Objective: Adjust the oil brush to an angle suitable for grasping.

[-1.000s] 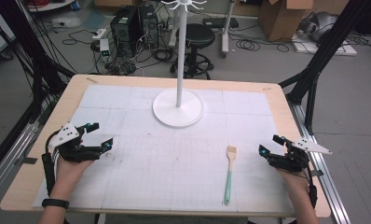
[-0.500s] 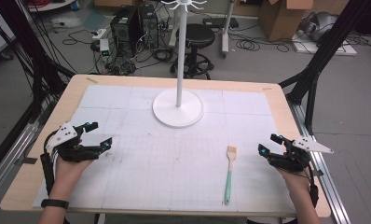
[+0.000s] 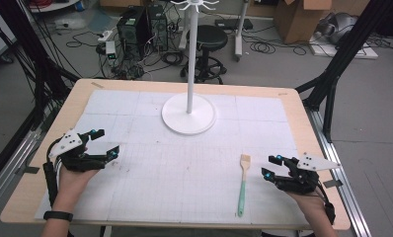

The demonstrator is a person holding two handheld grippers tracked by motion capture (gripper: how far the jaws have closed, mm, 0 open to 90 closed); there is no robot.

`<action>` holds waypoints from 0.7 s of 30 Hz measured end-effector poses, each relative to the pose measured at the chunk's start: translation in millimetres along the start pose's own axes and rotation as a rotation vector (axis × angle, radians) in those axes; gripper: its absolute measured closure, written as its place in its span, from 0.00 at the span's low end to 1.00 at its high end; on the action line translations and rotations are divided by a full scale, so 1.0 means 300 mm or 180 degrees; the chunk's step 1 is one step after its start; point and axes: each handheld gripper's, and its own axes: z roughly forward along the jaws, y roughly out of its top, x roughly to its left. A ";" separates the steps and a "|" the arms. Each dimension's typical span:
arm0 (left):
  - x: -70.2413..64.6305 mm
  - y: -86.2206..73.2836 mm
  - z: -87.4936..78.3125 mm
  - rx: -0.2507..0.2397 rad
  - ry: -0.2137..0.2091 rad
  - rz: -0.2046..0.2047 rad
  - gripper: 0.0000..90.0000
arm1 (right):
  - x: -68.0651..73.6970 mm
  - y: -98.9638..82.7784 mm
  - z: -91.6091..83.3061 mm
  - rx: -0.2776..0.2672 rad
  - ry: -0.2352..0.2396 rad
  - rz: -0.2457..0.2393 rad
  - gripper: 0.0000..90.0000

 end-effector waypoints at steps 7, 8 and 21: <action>-0.001 0.001 0.000 -0.0007 0.0000 -0.0002 0.17 | 0.050 -0.025 0.015 0.0222 0.0252 -0.0102 0.60; 0.000 0.001 -0.001 -0.0004 0.0000 0.0002 0.17 | 0.055 -0.030 0.019 0.0255 0.0282 -0.0131 0.62; -0.004 0.001 0.002 0.0007 -0.0017 0.0004 0.17 | 0.099 -0.080 0.051 0.0569 0.0607 -0.0286 0.89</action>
